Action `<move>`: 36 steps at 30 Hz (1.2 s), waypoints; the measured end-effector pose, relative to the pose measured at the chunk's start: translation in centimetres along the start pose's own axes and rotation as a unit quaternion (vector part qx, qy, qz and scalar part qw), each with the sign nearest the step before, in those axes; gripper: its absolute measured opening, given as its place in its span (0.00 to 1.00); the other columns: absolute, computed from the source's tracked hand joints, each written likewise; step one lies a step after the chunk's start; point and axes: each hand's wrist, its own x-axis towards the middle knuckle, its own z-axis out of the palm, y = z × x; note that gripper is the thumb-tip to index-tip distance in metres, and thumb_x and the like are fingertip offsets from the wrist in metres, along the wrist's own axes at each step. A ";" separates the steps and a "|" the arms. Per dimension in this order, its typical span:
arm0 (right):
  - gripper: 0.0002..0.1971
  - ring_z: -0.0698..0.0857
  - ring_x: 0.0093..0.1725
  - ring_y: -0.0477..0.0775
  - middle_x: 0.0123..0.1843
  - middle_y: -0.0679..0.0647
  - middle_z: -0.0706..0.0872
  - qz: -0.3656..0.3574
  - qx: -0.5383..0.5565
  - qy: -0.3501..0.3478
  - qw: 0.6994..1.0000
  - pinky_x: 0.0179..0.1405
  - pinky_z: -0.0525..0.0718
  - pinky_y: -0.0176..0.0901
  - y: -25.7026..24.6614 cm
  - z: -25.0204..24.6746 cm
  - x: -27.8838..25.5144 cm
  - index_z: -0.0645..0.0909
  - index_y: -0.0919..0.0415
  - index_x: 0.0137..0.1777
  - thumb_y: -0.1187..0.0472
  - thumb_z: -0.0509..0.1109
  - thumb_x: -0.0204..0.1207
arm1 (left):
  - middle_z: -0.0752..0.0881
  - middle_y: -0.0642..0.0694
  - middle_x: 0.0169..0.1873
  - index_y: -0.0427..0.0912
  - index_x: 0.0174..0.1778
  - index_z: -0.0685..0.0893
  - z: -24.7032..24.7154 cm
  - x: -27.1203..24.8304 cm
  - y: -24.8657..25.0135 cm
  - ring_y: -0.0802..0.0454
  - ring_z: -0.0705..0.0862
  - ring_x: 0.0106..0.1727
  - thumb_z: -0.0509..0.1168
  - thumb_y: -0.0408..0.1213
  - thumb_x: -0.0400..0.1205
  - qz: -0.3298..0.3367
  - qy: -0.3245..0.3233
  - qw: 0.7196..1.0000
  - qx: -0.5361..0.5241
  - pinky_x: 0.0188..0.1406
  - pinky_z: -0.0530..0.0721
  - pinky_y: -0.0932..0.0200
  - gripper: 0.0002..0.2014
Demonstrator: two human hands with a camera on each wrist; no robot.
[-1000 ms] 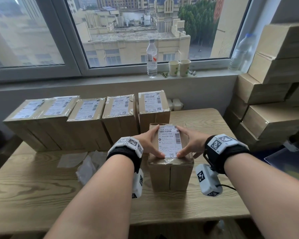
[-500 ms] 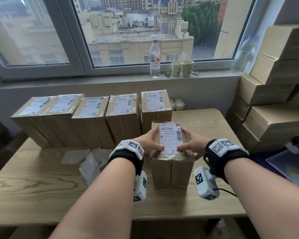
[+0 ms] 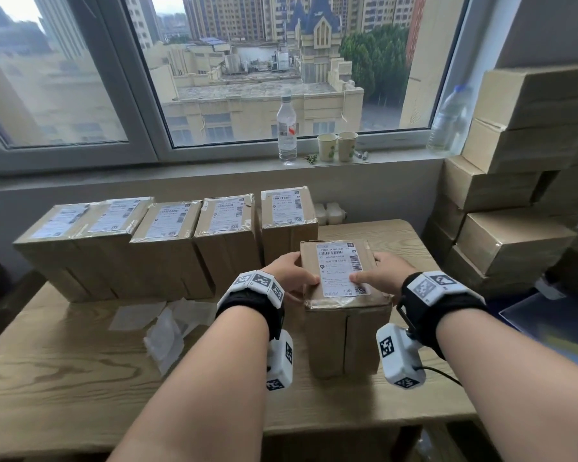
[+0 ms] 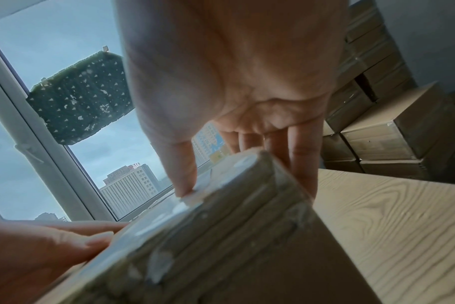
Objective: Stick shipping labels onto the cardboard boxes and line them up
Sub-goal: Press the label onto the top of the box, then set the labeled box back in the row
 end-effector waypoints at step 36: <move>0.31 0.76 0.72 0.55 0.76 0.52 0.75 -0.013 0.011 0.142 0.990 0.67 0.73 0.41 -3.5 -7.0 17.0 0.69 0.51 0.79 0.61 0.71 0.75 | 0.87 0.40 0.58 0.40 0.73 0.76 -4.3 19.1 11.1 0.40 0.87 0.58 0.79 0.30 0.53 0.073 0.106 0.991 0.037 0.54 0.89 0.44 0.47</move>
